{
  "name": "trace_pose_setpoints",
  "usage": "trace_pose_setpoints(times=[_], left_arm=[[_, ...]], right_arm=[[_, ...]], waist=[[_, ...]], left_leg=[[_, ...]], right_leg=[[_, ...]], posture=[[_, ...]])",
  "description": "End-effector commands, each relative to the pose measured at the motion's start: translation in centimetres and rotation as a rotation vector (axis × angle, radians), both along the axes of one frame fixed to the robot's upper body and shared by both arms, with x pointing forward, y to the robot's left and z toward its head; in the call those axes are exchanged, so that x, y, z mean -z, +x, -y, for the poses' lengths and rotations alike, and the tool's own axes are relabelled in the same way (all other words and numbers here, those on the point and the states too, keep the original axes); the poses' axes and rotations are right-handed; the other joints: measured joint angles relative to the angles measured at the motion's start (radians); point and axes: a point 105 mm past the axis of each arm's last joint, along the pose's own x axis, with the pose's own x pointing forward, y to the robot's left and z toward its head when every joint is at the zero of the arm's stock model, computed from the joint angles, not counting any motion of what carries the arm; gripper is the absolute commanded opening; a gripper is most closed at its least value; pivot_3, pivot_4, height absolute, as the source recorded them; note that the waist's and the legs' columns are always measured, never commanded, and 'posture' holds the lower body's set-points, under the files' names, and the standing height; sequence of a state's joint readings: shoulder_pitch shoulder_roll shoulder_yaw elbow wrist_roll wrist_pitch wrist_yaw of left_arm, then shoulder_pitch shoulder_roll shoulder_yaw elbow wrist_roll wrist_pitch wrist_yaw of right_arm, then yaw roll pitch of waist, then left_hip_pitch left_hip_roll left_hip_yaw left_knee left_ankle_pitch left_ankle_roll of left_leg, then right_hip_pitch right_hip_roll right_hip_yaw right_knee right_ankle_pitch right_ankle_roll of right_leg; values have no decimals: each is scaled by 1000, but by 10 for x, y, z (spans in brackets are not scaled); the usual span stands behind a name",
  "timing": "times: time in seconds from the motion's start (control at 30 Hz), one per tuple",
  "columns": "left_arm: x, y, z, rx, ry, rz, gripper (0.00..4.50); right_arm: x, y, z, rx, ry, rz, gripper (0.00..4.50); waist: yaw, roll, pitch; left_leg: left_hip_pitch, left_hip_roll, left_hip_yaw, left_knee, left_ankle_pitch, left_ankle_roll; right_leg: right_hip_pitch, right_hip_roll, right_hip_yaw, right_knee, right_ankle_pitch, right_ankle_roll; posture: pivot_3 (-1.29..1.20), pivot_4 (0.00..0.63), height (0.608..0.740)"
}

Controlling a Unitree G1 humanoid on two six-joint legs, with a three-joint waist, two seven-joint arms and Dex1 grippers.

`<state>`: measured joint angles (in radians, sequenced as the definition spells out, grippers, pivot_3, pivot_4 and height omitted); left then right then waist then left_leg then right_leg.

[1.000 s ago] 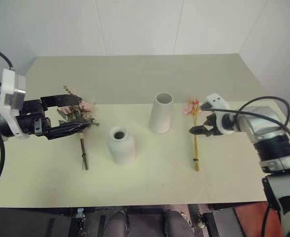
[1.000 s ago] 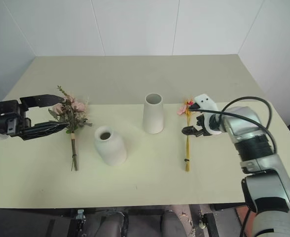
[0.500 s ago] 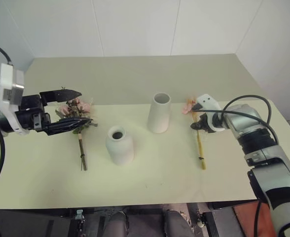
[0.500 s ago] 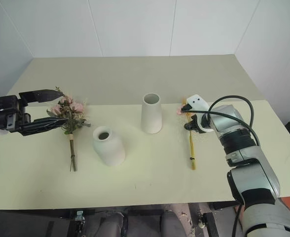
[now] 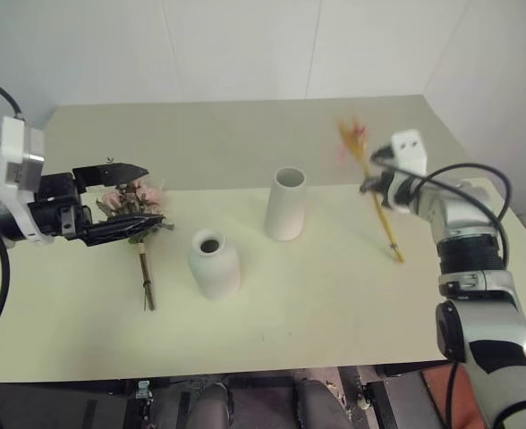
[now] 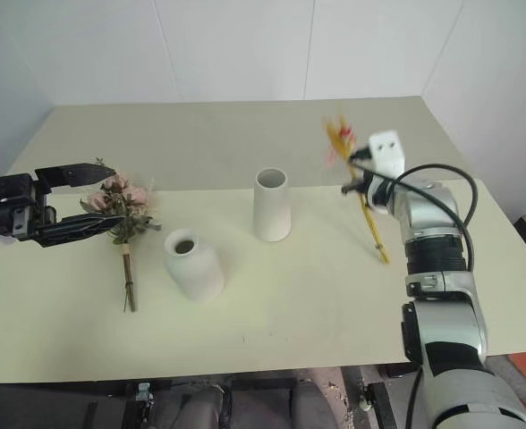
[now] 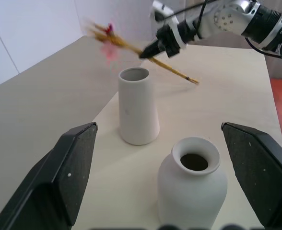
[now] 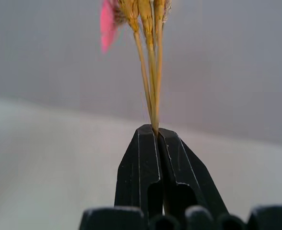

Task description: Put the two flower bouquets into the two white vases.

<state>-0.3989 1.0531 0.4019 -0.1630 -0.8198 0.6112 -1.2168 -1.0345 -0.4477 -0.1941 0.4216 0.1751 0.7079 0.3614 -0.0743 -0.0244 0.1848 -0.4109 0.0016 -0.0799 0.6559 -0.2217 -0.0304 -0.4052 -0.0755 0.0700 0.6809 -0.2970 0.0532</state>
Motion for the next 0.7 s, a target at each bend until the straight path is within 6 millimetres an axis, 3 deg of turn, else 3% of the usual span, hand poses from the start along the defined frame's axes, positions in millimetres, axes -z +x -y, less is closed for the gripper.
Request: trace_pose_setpoints(times=[0.03, 0.33, 0.53, 0.7], left_arm=[[-9, 2, 0, 2, 5, 41, 4500], [-9, 5, 1, 12, 5, 42, 4500], [-9, 5, 1, 10, 7, 44, 4500], [-9, 2, 0, 1, 9, 42, 4500]], right_arm=[[-81, -20, -17, -118, 227, 311, 14], [-146, -60, -85, -409, 383, 569, 14], [-149, -65, -113, -491, 418, 596, 14], [-134, -56, -116, -485, 438, 551, 14]], waist=[[0, 0, 0], [2, 1, 1], [3, 1, 1], [3, 1, 1]], left_leg=[[0, 0, 0, -1, 0, 0], [1, 0, 0, -1, 0, 0], [1, 0, 0, -1, 1, 0], [1, 0, 0, -1, 1, 0]], right_leg=[[0, 0, 0, 0, 0, 0], [0, 0, 0, 1, 0, 0], [0, 0, 0, 2, 0, 0], [-1, 0, 0, 2, 0, 0]], posture=[[0, 150, 740], [0, 150, 740], [0, 150, 740], [0, 150, 740]])
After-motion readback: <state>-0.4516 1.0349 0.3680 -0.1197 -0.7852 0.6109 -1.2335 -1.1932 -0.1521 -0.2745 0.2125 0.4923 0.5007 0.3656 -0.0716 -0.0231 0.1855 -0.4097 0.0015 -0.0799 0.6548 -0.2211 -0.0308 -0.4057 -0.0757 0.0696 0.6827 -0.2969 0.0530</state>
